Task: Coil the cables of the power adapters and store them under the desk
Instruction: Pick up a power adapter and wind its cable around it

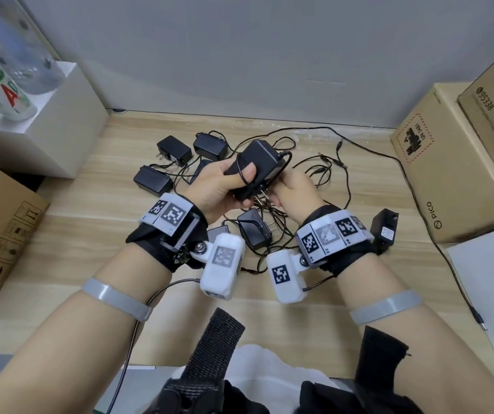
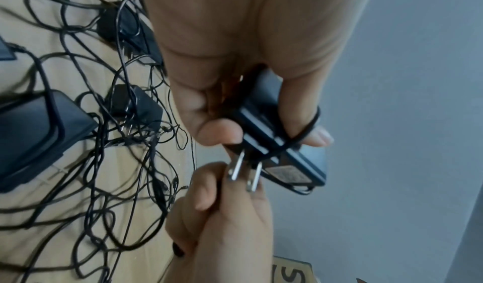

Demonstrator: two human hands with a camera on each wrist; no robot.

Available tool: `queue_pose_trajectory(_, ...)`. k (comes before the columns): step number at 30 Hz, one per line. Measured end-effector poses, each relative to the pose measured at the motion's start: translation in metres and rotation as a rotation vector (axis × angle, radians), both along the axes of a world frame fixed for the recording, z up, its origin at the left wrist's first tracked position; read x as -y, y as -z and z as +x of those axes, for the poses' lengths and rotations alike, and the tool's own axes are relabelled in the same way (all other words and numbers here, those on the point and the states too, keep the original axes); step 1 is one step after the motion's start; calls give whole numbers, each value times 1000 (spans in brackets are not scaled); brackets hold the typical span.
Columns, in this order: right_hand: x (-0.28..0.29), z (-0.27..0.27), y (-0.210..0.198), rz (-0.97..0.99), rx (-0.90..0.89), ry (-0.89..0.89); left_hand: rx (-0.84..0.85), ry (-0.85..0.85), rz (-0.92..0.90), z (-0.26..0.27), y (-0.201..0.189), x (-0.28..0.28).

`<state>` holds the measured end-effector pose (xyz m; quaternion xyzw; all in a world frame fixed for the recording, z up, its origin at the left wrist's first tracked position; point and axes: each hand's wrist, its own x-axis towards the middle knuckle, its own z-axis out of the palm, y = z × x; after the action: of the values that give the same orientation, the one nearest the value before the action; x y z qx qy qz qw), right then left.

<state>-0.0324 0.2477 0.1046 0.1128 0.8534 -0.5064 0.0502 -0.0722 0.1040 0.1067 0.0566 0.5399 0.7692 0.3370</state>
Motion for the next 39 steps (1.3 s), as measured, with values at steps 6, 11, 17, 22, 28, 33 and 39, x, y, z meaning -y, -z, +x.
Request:
queue_pose_trajectory(6, 6, 8, 15, 65, 127, -201, -47, -106, -163, -3, -5, -8)
queue_pose_trajectory(11, 5, 8, 15, 117, 112, -252, -179, -153, -370, -9, 2, -7)
queue_pose_trajectory(17, 9, 9, 19, 55, 185, -249, -300, -186, -507, -8, 4, -8)
queue_pose_trajectory(22, 5, 5, 13, 179, 182, -240, -184, -212, -406, -8, -4, -3)
queue_pose_trajectory(28, -15, -1, 14, 362, 174, -11, 137, 19, -67, 4, -30, 2)
queue_pose_trajectory(33, -30, -12, 10, 383, 118, 101, 355, 211, 209, 2, -35, 13)
queue_pose_trajectory(39, -30, -15, 9, 452, 116, 85, 363, 163, 272, -2, -41, 15)
